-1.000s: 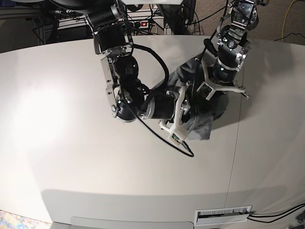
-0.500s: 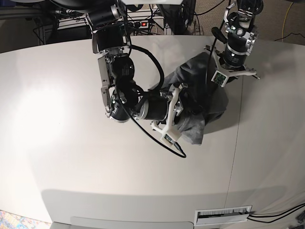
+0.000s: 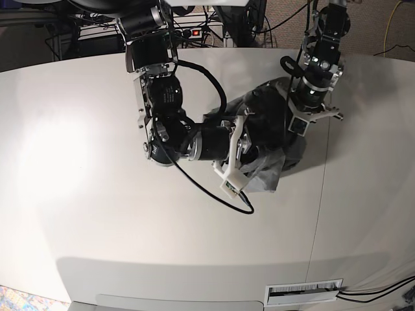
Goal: Fold the T-shirt properly
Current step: 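Press the folded end onto the bundle with the right gripper while left holds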
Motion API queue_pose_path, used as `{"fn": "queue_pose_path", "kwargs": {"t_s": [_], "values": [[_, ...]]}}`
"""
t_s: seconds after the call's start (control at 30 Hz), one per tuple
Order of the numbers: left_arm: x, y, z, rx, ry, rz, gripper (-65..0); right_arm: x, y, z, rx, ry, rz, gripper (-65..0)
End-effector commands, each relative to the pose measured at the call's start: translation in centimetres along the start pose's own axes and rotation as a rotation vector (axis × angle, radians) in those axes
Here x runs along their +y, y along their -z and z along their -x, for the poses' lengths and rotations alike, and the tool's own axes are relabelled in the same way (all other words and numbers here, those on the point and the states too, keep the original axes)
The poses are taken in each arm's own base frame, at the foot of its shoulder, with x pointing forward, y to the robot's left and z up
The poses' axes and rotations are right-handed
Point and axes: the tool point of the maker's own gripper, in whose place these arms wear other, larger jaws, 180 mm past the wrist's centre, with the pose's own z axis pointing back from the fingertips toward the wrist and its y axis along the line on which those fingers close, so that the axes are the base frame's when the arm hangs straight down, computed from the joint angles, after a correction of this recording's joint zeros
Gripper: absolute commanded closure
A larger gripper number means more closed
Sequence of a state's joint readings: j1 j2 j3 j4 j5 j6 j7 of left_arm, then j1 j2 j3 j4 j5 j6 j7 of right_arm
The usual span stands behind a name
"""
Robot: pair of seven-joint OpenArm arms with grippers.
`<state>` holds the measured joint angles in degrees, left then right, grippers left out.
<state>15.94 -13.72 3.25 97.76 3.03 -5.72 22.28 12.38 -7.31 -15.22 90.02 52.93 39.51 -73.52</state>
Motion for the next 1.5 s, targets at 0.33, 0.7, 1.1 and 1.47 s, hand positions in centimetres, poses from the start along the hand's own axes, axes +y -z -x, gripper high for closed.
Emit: {"fn": "queue_pose_path", "kwargs": {"t_s": [0.33, 0.7, 1.1, 1.47], "values": [[-2.5, 1.2, -2.9, -0.061, -0.045, 0.088, 0.0, 0.6, -0.3, -2.9, -0.060, -0.059, -0.023, -14.6], [-0.8, 0.5, -3.4, -0.033, 0.045, 0.026, 0.0, -3.2, -4.3, -5.9, -0.121, -0.056, 0.097, -14.6], [-1.0, 0.4, -3.4, -0.029, 0.023, 0.040, 0.0, -5.6, -10.5, -4.1, -0.047, -0.111, 0.208, -14.6], [-1.5, -1.6, -5.1, 0.022, -0.093, 0.104, -11.4, -7.2, -12.5, -1.1, 0.037, -0.086, 0.277, -14.6]]}}
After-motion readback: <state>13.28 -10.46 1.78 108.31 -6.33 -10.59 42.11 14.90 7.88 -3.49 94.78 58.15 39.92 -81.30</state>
